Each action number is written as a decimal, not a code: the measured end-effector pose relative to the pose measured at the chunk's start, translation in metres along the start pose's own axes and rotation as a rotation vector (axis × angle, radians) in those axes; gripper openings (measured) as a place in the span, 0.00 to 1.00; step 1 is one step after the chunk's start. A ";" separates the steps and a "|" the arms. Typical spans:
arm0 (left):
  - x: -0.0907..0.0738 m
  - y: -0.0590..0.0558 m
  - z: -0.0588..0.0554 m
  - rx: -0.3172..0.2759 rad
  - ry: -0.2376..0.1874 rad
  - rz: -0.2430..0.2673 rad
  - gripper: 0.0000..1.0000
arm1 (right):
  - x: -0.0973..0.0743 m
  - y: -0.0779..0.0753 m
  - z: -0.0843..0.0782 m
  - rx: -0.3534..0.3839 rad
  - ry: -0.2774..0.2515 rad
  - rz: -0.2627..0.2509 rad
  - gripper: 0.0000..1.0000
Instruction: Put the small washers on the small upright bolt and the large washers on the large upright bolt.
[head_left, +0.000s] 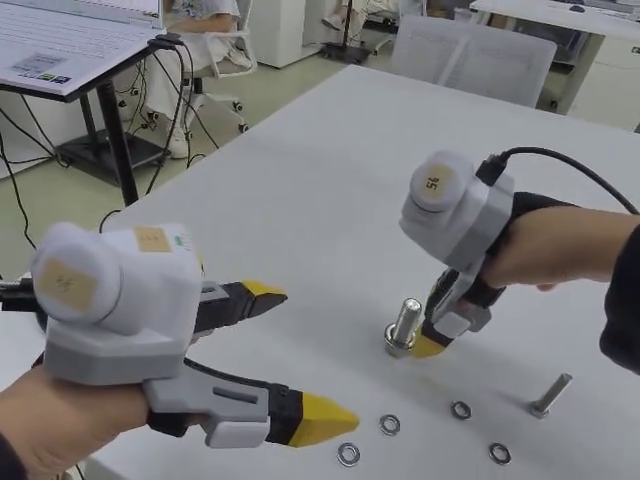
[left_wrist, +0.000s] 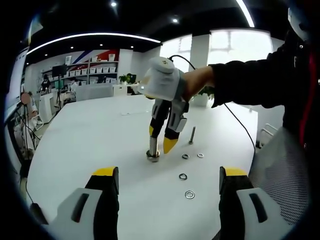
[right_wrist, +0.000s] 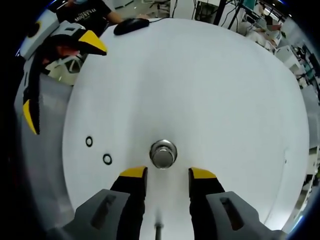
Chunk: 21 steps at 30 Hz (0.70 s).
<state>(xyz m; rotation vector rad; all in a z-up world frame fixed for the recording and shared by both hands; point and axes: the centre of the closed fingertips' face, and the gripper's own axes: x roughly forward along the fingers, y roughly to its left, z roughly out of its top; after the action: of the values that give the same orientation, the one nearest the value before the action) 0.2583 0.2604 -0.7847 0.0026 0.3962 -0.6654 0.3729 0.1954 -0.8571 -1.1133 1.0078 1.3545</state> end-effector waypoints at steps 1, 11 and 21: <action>0.000 0.000 0.000 0.001 0.001 -0.002 0.82 | 0.000 0.000 -0.001 0.000 0.000 -0.001 0.34; 0.002 -0.005 0.000 0.015 0.011 -0.026 0.82 | -0.009 0.013 -0.013 0.020 -0.006 -0.012 0.34; 0.004 -0.010 0.002 0.028 0.014 -0.048 0.81 | -0.013 0.037 -0.022 0.023 -0.018 -0.013 0.34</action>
<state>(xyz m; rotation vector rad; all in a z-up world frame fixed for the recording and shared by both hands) 0.2559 0.2492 -0.7832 0.0244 0.4010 -0.7185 0.3374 0.1686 -0.8492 -1.0872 0.9997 1.3375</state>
